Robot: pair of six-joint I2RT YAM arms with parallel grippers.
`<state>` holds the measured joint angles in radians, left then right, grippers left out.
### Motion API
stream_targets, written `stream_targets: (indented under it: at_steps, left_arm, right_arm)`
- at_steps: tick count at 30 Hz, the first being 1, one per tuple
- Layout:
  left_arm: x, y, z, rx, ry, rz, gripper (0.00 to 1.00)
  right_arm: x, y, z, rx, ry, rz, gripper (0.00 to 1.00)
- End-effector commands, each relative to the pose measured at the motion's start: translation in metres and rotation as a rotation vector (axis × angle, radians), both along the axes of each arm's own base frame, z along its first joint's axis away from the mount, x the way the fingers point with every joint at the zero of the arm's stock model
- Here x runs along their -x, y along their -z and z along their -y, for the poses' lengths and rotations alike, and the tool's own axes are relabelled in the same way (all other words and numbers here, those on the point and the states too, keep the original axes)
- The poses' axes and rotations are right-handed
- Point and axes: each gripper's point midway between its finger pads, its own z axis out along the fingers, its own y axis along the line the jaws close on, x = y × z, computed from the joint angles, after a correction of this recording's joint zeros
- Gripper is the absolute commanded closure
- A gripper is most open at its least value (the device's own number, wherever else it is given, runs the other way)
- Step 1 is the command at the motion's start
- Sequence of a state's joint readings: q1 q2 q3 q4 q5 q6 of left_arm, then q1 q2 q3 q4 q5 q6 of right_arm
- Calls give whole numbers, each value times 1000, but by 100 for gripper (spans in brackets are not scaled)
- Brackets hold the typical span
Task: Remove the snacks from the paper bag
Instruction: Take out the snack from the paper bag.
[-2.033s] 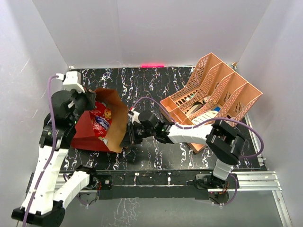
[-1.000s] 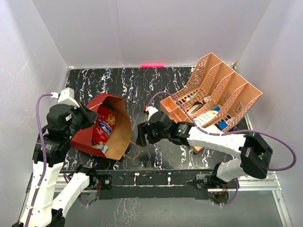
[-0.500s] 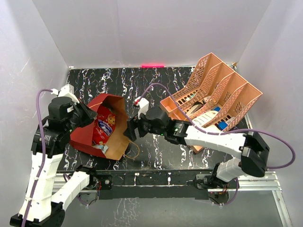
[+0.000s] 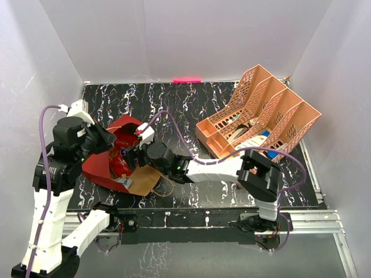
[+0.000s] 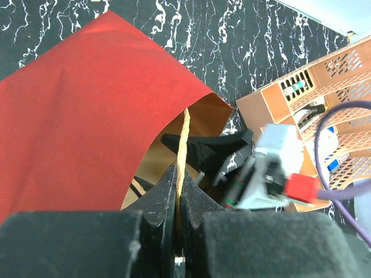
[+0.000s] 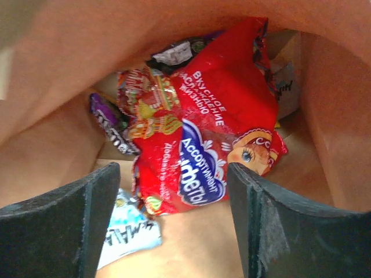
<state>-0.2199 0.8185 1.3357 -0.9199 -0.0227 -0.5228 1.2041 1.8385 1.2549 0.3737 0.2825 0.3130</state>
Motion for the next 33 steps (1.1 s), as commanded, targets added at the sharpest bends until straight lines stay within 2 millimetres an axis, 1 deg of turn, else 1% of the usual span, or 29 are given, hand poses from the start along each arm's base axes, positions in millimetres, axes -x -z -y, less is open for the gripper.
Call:
stream_targets:
  at_steps: [1, 3, 4, 5, 8, 11, 15, 18, 20, 22, 24, 26, 28, 29, 31, 32, 33]
  left_arm:
    - [9, -21, 1, -1, 27, 73, 100]
    - [10, -22, 5, 17, 39, 69, 100]
    - [9, -20, 8, 22, 49, 58, 100]
    - [8, -17, 9, 17, 49, 43, 100]
    - [7, -14, 4, 3, 17, 22, 100]
    - [8, -15, 3, 18, -2, 31, 100]
    - [8, -16, 3, 46, -21, 27, 100]
    - [8, -15, 3, 55, -36, 17, 100]
    - [8, -12, -2, 52, -70, 2, 100]
    - [7, -12, -7, 48, -104, -4, 100]
    - [7, -15, -11, 41, -130, -3, 100]
    - [7, -18, -15, 31, -146, 6, 100]
    - [9, -19, -21, 19, -170, 13, 100]
    - [9, -17, -23, 15, -179, 19, 100]
    - [10, -13, -25, 13, -193, 26, 100]
    - [10, -11, -26, 16, -198, 29, 100]
    - [9, -9, -25, 19, -199, 30, 100]
  right_arm:
    - [-20, -35, -23, -108, 19, 173, 17]
    - [-20, -32, -32, -83, -16, 249, 6]
    - [-23, -27, -35, -66, -18, 279, 4]
    - [-24, -29, -38, -57, -22, 308, 2]
    - [-30, -19, -45, 4, -29, 376, 2]
    - [-47, -10, -46, 53, 44, 408, 2]
    - [-61, 10, -50, 118, 85, 457, 2]
    - [-71, 20, -52, 132, 115, 468, 2]
    - [-78, 28, -54, 143, 131, 460, 4]
    - [-82, 36, -57, 159, 129, 455, 11]
    - [-86, 41, -54, 182, 145, 450, 22]
    - [-85, 42, -51, 195, 143, 435, 39]
    - [-78, 33, -49, 166, 122, 412, 60]
    - [-73, 25, -48, 144, 105, 406, 67]
    - [-65, 8, -47, 94, 74, 389, 75]
    - [-62, -6, -45, 64, 64, 382, 76]
    - [-56, -13, -45, 41, 45, 370, 78]
